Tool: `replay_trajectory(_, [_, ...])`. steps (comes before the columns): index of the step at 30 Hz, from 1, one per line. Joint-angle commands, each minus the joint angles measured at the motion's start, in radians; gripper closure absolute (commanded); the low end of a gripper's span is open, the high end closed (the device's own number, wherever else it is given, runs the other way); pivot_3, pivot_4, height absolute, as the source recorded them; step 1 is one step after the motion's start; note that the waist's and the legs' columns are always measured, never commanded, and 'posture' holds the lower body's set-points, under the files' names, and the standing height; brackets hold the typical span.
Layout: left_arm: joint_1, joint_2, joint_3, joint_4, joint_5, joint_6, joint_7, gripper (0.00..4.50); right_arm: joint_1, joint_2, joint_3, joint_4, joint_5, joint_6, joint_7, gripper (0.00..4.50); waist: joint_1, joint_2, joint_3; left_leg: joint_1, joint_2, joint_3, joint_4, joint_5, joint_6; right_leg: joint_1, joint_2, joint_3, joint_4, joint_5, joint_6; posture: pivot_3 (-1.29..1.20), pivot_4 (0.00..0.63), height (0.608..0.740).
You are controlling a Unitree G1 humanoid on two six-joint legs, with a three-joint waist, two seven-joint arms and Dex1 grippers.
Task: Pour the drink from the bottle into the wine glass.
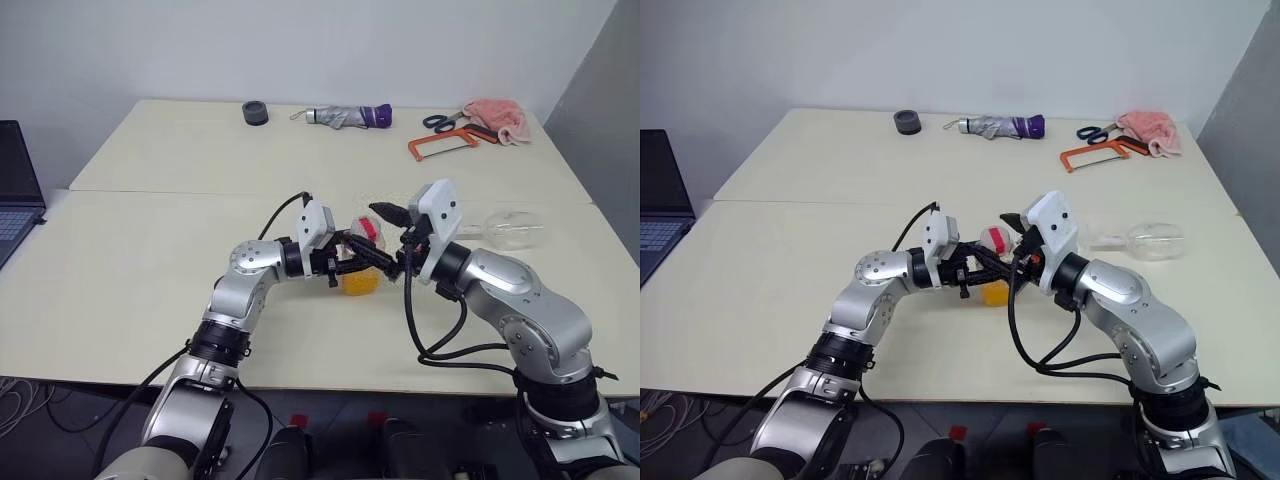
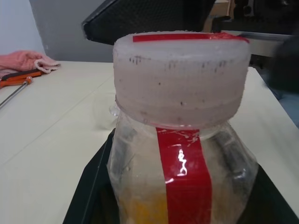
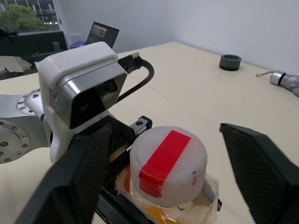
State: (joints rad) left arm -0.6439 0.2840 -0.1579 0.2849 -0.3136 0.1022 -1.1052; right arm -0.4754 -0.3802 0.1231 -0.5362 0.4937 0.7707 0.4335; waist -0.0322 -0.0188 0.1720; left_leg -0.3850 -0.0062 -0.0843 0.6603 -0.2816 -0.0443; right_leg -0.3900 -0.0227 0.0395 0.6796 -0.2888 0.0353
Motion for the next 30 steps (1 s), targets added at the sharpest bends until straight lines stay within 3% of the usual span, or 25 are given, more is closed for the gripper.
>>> replay_trajectory(1, [-0.021,0.003,0.027,-0.059,-0.041,0.012,-0.017,2.69,-0.019,-0.004,0.004,-0.015,0.032,-0.015,0.056,2.02,0.0,0.0,0.0,0.0,0.0,0.0,0.0,0.0,0.0,0.0,0.0,0.0,0.0,0.0,0.0,0.0,0.15,0.74])
replay_trajectory(3, [-0.026,0.003,0.029,-0.062,-0.044,0.021,-0.025,2.69,-0.025,-0.014,0.01,-0.012,0.034,-0.02,0.089,2.67,0.0,0.0,0.0,0.0,0.0,0.0,0.0,0.0,0.0,0.0,0.0,0.0,0.0,0.0,0.0,0.0,0.15,0.74])
replay_trajectory(5, [-0.036,0.002,0.034,-0.067,-0.056,0.038,-0.035,2.69,-0.039,-0.031,0.02,0.002,0.033,-0.033,0.137,2.67,0.0,0.0,0.0,0.0,0.0,0.0,0.0,0.0,0.0,0.0,0.0,0.0,0.0,0.0,0.0,0.0,0.15,0.74])
replay_trajectory(11, [-0.081,0.065,0.0,-0.087,-0.08,0.098,-0.186,2.7,-0.177,-0.213,0.073,0.224,-0.006,-0.248,0.592,2.67,-0.001,0.001,0.006,0.0,-0.001,0.001,0.001,0.0,0.0,0.0,0.001,-0.001,0.0,0.0,0.0,0.0,0.15,0.74])
replay_trajectory(16, [-0.102,0.072,0.009,-0.065,-0.073,0.106,-0.21,2.7,-0.209,-0.27,0.053,0.29,-0.001,-0.246,0.668,2.67,0.0,0.0,0.007,0.0,0.0,0.0,0.0,0.0,0.0,0.0,0.001,-0.001,0.0,0.0,0.0,0.0,0.15,0.74])
replay_trajectory(19, [-0.094,0.055,0.026,-0.068,-0.078,0.119,-0.171,2.7,-0.157,-0.241,-0.006,0.244,-0.003,-0.25,0.563,2.67,0.001,0.0,0.007,-0.001,0.001,-0.001,0.001,0.0,0.0,0.0,-0.001,-0.001,0.0,0.0,0.0,0.0,0.15,0.74])
replay_trajectory(25, [-0.087,0.023,0.038,-0.059,-0.07,0.113,-0.114,2.7,-0.047,-0.134,-0.154,-0.011,0.101,-0.126,0.267,0.55,0.001,0.0,0.007,-0.005,0.001,-0.001,0.002,0.0,0.0,-0.004,-0.002,0.0,0.001,0.0,0.0,0.0,0.15,0.74])
replay_trajectory(28, [-0.099,0.012,0.04,-0.036,-0.057,0.098,-0.099,2.7,0.01,-0.098,-0.155,-0.138,0.153,-0.031,0.153,0.54,0.001,0.0,0.007,-0.009,0.002,-0.002,0.002,0.0,-0.001,-0.008,-0.002,-0.001,0.002,0.0,0.0,0.0,0.15,0.74])
replay_trajectory(30, [-0.114,0.004,0.036,-0.008,-0.043,0.08,-0.094,2.7,0.044,-0.048,-0.109,-0.181,0.103,0.005,0.035,0.54,0.001,0.0,0.007,-0.011,0.001,-0.002,0.002,0.002,-0.003,-0.01,-0.002,-0.001,0.002,0.0,0.0,0.0,0.15,0.74])
